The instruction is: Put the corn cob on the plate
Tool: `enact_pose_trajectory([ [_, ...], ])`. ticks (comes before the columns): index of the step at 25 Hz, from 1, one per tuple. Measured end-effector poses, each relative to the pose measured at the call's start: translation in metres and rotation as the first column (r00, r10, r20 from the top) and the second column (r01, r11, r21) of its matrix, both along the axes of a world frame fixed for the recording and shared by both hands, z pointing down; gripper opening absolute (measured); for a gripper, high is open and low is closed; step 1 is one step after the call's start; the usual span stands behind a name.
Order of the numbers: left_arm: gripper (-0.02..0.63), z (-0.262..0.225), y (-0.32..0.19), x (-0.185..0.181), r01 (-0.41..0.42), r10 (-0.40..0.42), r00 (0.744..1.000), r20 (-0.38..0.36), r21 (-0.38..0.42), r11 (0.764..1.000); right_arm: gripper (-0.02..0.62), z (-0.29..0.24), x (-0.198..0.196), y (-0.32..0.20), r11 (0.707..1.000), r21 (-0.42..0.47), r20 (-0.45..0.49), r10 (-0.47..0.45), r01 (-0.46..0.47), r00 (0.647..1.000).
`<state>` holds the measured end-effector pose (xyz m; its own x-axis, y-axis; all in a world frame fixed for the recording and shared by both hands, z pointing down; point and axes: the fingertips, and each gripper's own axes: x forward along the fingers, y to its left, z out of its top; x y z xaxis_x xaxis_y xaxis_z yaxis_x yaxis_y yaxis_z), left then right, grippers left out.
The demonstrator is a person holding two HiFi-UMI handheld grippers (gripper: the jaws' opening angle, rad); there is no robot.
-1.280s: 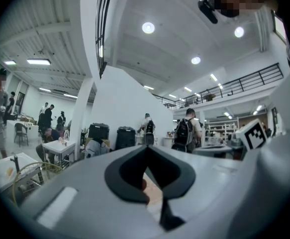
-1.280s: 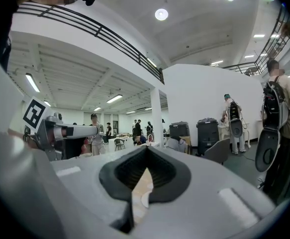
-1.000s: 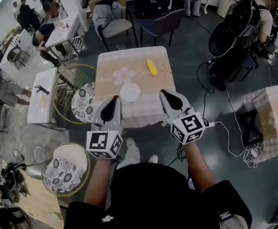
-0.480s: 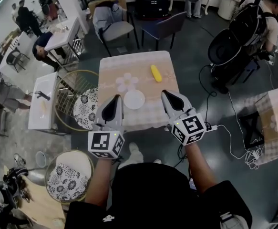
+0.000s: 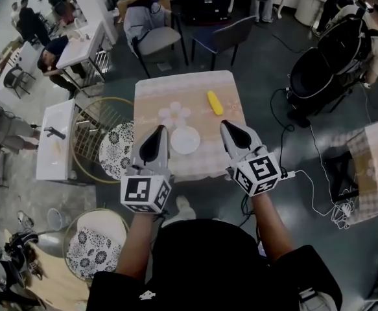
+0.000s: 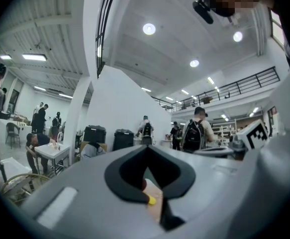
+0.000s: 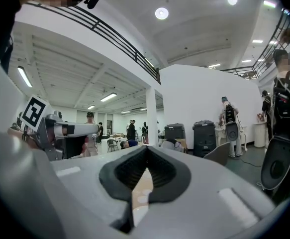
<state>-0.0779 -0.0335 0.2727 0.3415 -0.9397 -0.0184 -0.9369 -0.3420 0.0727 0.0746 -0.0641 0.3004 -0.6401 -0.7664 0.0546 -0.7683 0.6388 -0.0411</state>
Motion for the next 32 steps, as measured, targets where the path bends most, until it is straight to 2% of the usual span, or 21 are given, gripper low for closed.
enact_pose_trajectory([
  [6, 0.009, 0.001, -0.021, -0.011, -0.03, 0.03, 0.999, 0.033, 0.0, 1.0, 0.0, -0.004, -0.013, -0.019, 0.999, 0.015, -0.007, 0.036, -0.036, 0.999],
  [11, 0.009, 0.005, -0.037, -0.021, -0.05, 0.05, 0.999, 0.001, -0.01, 0.999, 0.0, -0.001, -0.019, -0.032, 0.998, 0.01, -0.023, 0.062, -0.062, 0.998],
  [21, 0.009, 0.01, -0.063, -0.049, -0.077, 0.077, 0.997, -0.004, -0.026, 0.997, 0.001, 0.001, -0.044, -0.056, 0.995, 0.001, -0.049, 0.104, -0.104, 0.993],
  [32, 0.009, 0.021, -0.075, -0.059, -0.112, 0.111, 0.994, -0.022, -0.045, 0.993, 0.002, 0.011, -0.045, -0.066, 0.986, -0.022, -0.067, 0.163, -0.165, 0.984],
])
